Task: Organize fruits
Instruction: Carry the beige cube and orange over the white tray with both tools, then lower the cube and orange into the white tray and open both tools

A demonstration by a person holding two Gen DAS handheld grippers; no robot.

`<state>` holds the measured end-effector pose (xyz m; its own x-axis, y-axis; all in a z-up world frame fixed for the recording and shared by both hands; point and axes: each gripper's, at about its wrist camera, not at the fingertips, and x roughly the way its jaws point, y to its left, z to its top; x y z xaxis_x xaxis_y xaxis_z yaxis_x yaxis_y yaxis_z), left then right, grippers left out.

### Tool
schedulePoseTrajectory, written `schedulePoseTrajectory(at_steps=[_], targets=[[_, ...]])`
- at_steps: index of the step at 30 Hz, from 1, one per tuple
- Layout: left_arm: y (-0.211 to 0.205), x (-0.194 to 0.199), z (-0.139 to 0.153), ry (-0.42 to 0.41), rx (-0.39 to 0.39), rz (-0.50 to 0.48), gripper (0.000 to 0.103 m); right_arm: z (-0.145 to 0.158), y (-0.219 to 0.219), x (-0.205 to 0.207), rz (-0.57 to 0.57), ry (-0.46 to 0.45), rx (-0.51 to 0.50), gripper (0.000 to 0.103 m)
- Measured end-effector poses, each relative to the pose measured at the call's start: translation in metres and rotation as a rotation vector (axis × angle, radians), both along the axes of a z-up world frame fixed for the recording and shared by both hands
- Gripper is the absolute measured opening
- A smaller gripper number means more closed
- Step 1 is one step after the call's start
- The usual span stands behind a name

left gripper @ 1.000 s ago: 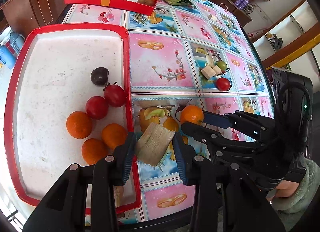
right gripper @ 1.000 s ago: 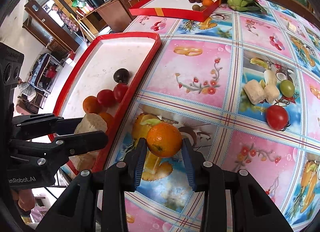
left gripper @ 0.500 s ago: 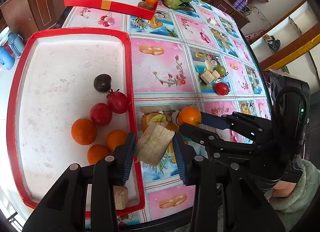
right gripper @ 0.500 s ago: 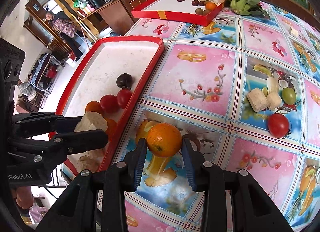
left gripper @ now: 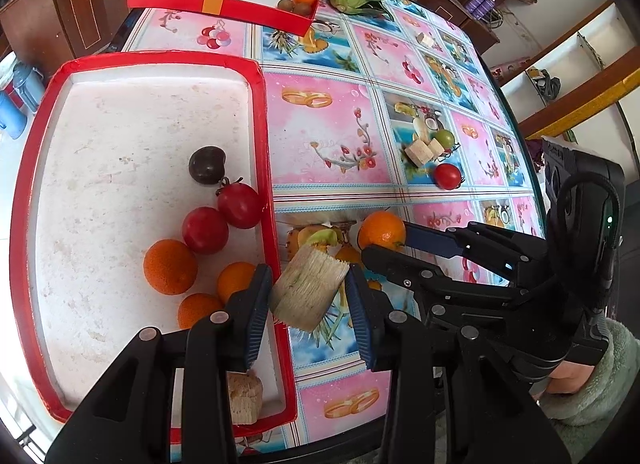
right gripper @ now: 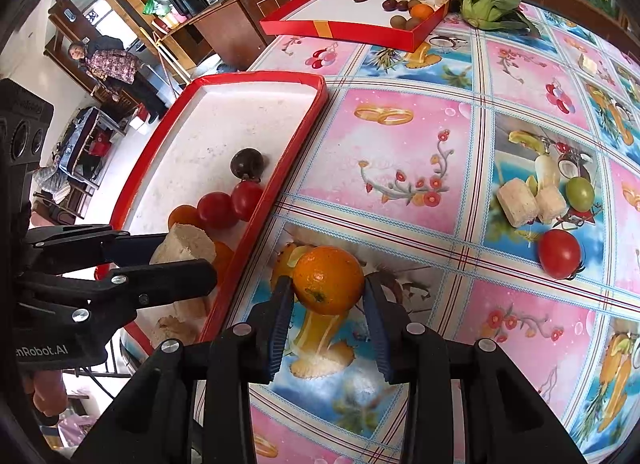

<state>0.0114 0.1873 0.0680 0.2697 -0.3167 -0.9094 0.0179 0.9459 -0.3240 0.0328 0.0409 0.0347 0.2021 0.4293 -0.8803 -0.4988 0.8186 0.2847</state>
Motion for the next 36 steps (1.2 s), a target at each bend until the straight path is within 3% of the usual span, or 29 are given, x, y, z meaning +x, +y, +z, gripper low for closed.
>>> schedulePoseTrajectory(at_steps=[11,22,31,36], targets=[[0.013,0.005,0.002,-0.001,-0.001,0.016,0.035,0.004,0.002,0.006,0.006,-0.016,-0.006,0.036],[0.062,0.010,0.006,-0.002,0.013,0.084,0.035,0.026,0.025,0.023,0.033,-0.055,0.027,0.036],[0.103,0.022,-0.010,0.024,-0.004,0.170,0.035,0.029,0.063,0.051,0.050,-0.031,0.048,0.036],[0.108,0.037,-0.026,0.054,-0.025,0.168,0.035,0.017,0.086,0.069,0.051,-0.001,0.030,0.036]])
